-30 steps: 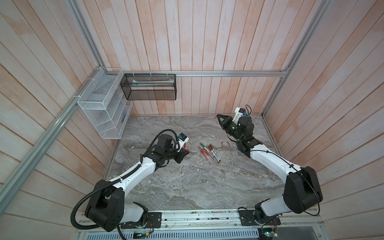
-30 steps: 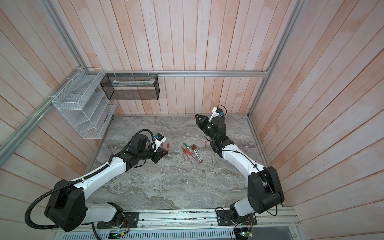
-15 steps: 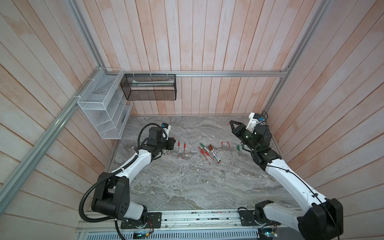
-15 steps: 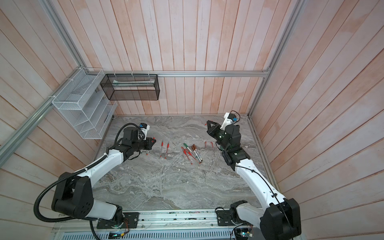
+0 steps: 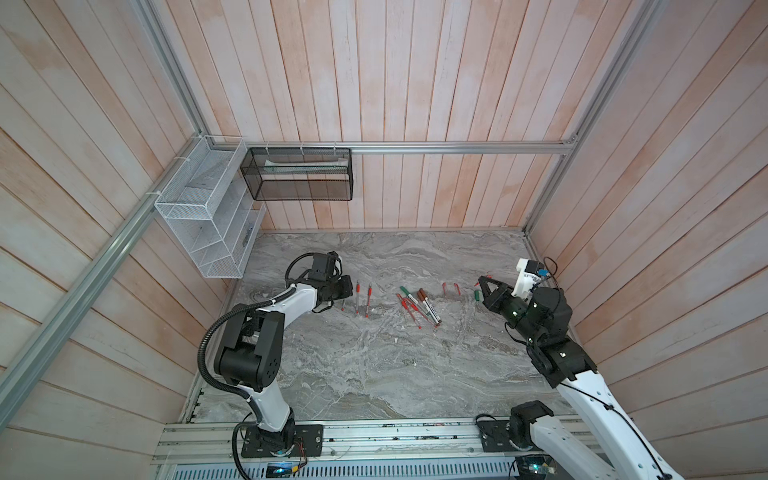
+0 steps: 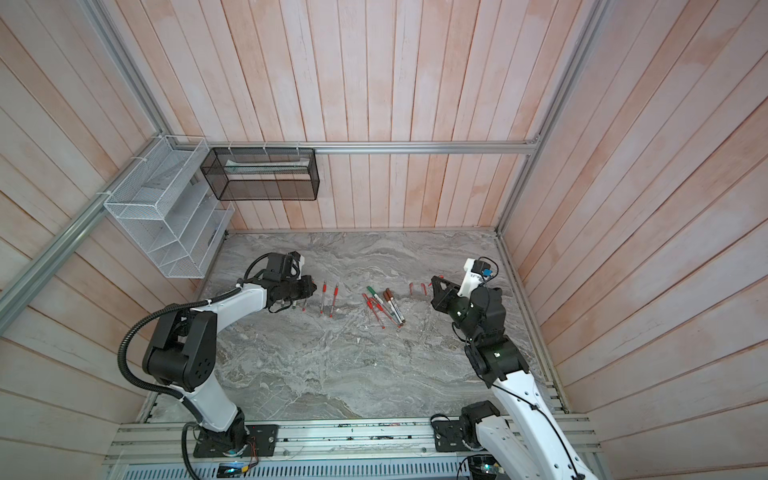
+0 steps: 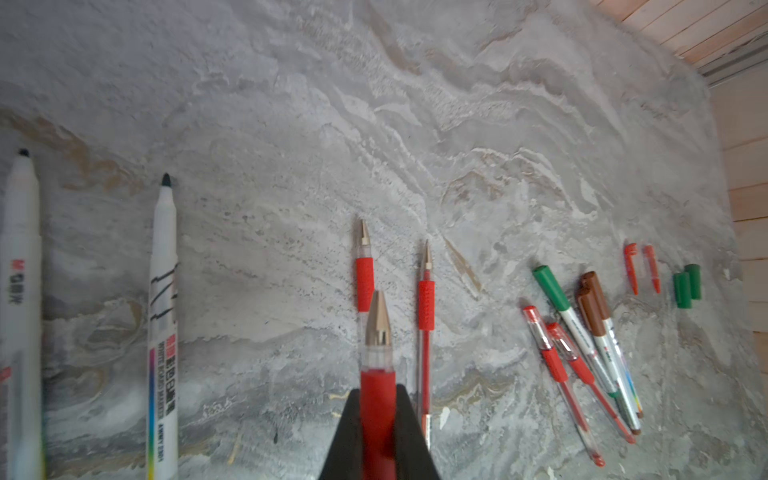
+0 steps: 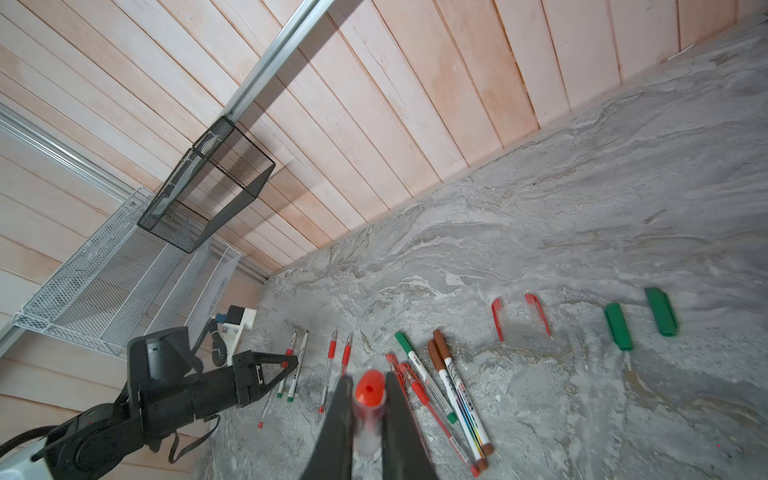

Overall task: Open the pen caps
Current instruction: 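Lay the uncapped red pen down with the left gripper while the right carries the cap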

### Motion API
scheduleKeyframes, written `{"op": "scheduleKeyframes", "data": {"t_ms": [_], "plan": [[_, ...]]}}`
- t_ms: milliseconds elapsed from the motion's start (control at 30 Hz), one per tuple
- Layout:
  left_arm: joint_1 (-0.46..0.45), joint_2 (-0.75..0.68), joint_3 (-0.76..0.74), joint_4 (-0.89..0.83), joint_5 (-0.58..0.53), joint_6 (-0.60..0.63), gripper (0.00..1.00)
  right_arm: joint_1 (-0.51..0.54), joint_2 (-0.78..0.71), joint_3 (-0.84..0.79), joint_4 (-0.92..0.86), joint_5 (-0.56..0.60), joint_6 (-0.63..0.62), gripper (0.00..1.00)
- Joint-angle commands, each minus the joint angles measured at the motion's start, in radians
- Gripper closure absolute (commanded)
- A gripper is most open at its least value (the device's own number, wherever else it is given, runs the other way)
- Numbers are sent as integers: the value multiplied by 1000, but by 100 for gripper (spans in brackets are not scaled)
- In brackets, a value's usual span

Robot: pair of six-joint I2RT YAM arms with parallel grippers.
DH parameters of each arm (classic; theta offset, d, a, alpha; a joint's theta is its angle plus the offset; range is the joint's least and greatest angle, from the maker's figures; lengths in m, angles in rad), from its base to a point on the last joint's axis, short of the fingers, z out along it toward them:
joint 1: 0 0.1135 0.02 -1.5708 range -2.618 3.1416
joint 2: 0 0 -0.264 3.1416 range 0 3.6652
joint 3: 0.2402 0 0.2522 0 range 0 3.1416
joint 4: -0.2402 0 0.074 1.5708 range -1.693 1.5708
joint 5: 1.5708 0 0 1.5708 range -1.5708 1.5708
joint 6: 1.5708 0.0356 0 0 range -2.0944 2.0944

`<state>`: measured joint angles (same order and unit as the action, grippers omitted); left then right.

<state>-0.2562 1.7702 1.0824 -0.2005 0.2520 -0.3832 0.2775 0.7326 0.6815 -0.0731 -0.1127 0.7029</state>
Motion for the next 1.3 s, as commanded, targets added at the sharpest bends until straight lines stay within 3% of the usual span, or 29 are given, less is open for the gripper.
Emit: {"op": "scheduleKeyframes", "data": {"t_ms": [0, 533, 633, 767, 1100, 1267], "plan": [[-7, 30, 40, -20, -33, 1, 100, -14, -42, 1, -65, 18, -28, 100], [-6, 178, 134, -74, -85, 27, 100, -29, -96, 26, -98, 42, -58, 100], [-10, 211, 149, -82, -67, 23, 85, -32, -92, 25, -103, 42, -60, 100], [-10, 227, 157, -89, -74, 30, 79, -34, -96, 32, -107, 36, -63, 100], [-11, 238, 167, -100, -64, 13, 78, -37, -77, 57, -103, 31, -78, 100], [-11, 165, 154, -108, -63, 10, 78, -38, -40, 69, -132, 27, -92, 100]]}}
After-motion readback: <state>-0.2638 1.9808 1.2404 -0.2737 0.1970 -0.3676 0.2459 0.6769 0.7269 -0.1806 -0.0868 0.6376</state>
